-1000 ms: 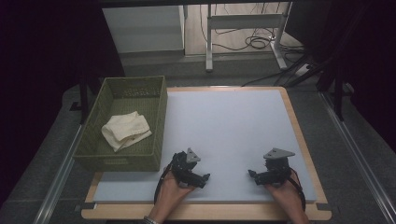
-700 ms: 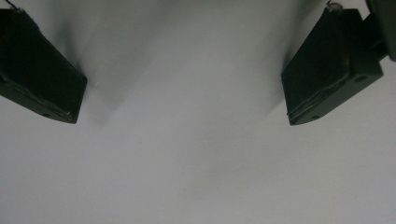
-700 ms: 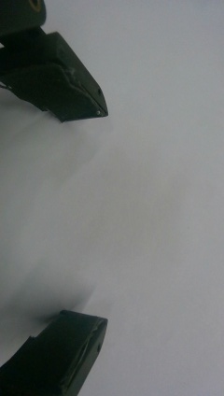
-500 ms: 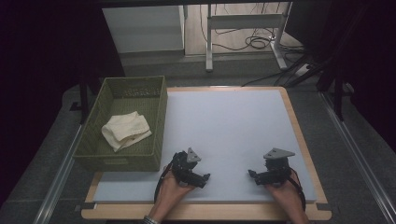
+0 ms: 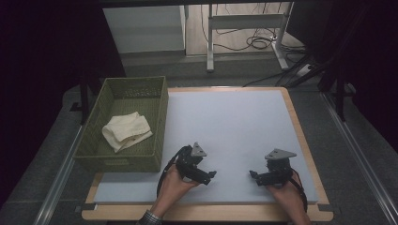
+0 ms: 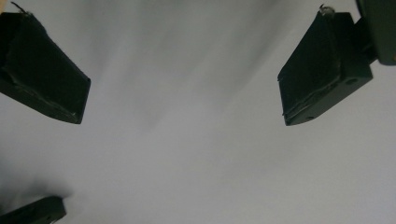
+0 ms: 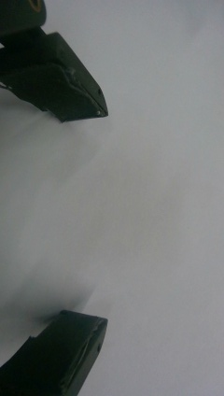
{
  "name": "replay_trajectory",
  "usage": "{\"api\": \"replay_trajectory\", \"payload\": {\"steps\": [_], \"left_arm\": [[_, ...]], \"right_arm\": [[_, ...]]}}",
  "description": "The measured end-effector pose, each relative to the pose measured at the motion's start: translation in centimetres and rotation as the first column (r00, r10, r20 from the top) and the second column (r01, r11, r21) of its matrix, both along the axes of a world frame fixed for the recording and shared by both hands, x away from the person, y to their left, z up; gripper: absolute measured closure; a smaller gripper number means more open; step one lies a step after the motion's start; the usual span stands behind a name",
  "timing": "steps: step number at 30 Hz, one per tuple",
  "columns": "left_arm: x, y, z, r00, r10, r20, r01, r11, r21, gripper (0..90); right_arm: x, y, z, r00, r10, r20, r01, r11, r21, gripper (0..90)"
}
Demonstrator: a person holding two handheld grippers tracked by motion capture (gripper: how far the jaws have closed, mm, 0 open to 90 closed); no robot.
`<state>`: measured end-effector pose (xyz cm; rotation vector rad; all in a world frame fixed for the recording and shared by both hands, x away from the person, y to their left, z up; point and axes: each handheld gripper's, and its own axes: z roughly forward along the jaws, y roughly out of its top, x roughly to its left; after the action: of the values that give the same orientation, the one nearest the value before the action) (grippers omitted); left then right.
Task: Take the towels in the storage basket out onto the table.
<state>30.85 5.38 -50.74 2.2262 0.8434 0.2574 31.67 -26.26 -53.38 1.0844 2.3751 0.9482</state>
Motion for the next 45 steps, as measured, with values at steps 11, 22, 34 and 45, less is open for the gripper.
{"api": "replay_trajectory", "payload": {"steps": [11, 22, 34, 45], "left_arm": [[2.0, -0.6, 3.2, 0.9988, -0.042, -0.025, 0.042, 0.9990, -0.017, 1.7], [4.4, 0.7, 6.9, 0.9993, -0.038, 0.000, 0.038, 0.9993, 0.000, 1.1], [7.0, 5.8, 9.5, 0.9963, 0.064, 0.058, -0.067, 0.9968, 0.045, 1.6], [8.6, 10.6, 10.4, 0.9808, 0.173, 0.090, -0.179, 0.9818, 0.064, 1.6]], "right_arm": [[0.0, 0.0, 0.0, 1.0000, -0.001, 0.000, 0.001, 1.000, 0.003, 2.0], [0.0, 0.0, 0.0, 1.0000, 0.000, 0.000, 0.000, 1.000, 0.003, 2.0], [0.0, 0.0, 0.0, 1.0000, 0.001, 0.003, -0.001, 1.000, 0.003, 2.0], [0.0, 0.0, 0.0, 1.0000, 0.001, 0.002, -0.001, 1.000, 0.003, 2.0]]}}
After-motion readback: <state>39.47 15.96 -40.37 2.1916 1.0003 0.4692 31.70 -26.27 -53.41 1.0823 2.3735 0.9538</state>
